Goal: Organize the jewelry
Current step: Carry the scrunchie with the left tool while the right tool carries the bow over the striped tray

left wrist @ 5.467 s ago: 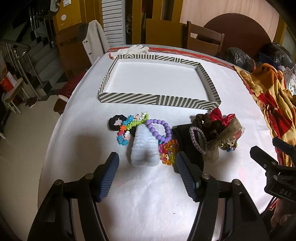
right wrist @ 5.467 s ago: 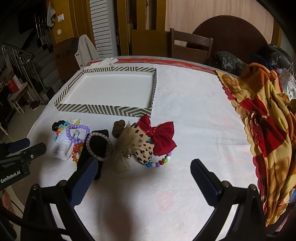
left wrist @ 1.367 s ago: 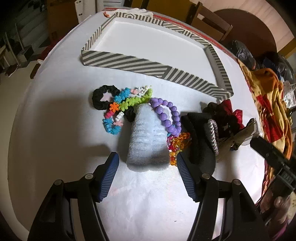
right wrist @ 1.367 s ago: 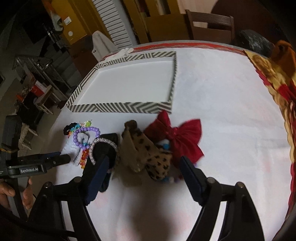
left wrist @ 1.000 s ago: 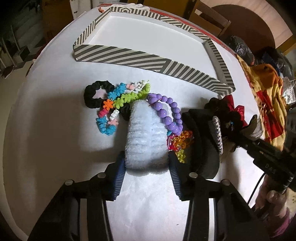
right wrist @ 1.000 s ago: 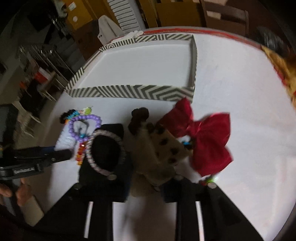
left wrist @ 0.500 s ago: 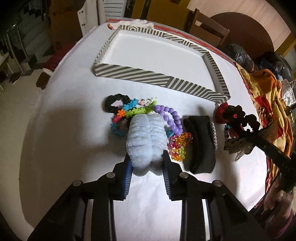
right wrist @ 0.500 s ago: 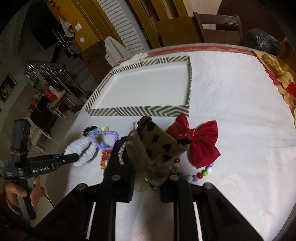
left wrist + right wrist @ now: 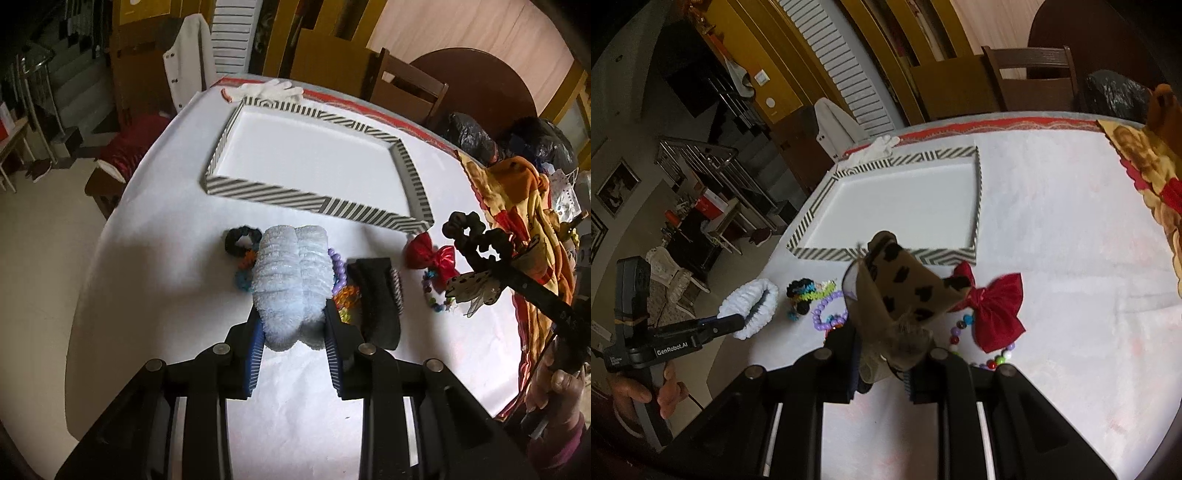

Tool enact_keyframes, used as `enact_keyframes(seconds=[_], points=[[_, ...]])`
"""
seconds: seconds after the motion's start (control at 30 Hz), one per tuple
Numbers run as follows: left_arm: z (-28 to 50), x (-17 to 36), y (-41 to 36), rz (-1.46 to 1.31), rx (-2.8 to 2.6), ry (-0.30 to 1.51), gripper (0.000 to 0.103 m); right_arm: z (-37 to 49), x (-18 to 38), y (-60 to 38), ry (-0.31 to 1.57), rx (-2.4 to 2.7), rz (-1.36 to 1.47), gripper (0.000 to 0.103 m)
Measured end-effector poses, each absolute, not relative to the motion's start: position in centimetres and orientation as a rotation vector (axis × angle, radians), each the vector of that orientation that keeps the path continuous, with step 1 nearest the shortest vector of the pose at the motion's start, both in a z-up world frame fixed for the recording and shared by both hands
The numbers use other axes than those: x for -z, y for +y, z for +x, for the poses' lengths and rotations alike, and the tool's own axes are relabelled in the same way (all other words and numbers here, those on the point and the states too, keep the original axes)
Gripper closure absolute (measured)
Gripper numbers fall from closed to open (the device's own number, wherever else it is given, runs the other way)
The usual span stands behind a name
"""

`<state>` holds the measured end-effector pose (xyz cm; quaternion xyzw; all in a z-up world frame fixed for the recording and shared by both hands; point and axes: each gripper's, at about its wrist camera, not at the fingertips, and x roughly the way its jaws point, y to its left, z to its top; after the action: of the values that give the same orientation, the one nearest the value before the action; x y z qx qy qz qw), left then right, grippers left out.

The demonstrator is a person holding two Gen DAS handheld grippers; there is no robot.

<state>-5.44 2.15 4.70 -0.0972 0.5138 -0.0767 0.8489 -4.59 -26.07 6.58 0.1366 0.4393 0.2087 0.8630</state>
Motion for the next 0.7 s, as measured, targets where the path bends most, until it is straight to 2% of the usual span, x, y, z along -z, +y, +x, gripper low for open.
enact_keyframes(seconds=[0.7], points=[[1.5,-7.0,0.6,-0.082,0.120,1.003,0.080,-0.2,-8.3,-25.0,0.903,-0.402,0.284,0.084]])
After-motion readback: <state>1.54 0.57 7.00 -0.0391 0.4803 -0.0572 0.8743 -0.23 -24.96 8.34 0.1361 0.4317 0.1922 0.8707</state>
